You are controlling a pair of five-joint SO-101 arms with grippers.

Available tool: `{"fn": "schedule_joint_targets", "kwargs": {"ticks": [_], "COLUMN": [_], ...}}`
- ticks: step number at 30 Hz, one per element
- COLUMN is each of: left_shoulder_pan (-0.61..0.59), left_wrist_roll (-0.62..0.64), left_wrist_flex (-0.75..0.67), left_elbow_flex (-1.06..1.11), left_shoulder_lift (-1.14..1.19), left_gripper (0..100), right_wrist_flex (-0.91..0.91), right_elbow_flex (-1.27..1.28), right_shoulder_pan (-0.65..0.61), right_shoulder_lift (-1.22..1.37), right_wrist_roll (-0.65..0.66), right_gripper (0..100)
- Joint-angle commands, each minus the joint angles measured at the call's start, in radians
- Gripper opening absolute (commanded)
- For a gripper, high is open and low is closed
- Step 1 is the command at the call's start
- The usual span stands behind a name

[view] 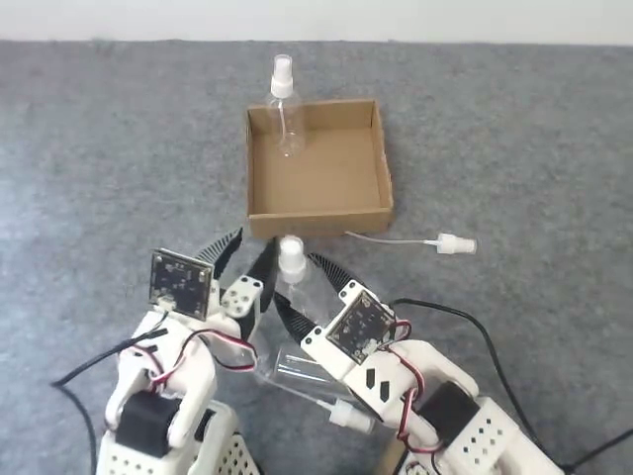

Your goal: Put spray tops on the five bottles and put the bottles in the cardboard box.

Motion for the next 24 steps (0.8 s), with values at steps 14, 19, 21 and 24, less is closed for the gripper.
{"fn": "schedule_joint_targets", "kwargs": {"ticks": [14,19,21,24], "left_shoulder_pan": [0.000,-0.078,-0.103,-0.124], "left_wrist_roll": [-0.006,-0.006,-0.006,-0.006], "left_wrist_flex": [0.009,0.008,0.008,0.002], "left_elbow_flex": [-0.087,-0.091,-0.090,-0.068], "left_shoulder_lift": [0.002,0.002,0.002,0.002], "left_gripper": [14,14,14,14], "right_wrist_flex": [-0.012,-0.012,-0.012,-0.013], "right_elbow_flex": [-0.025,-0.025,-0.026,-0.034], "right_shoulder_pan": [0.010,0.061,0.062,0.059], "right_shoulder_lift": [-0.016,-0.016,-0.016,-0.016], "right_wrist_roll": [0.002,-0.003,-0.003,-0.005], "right_gripper": [10.3,10.3,10.3,8.7]}}
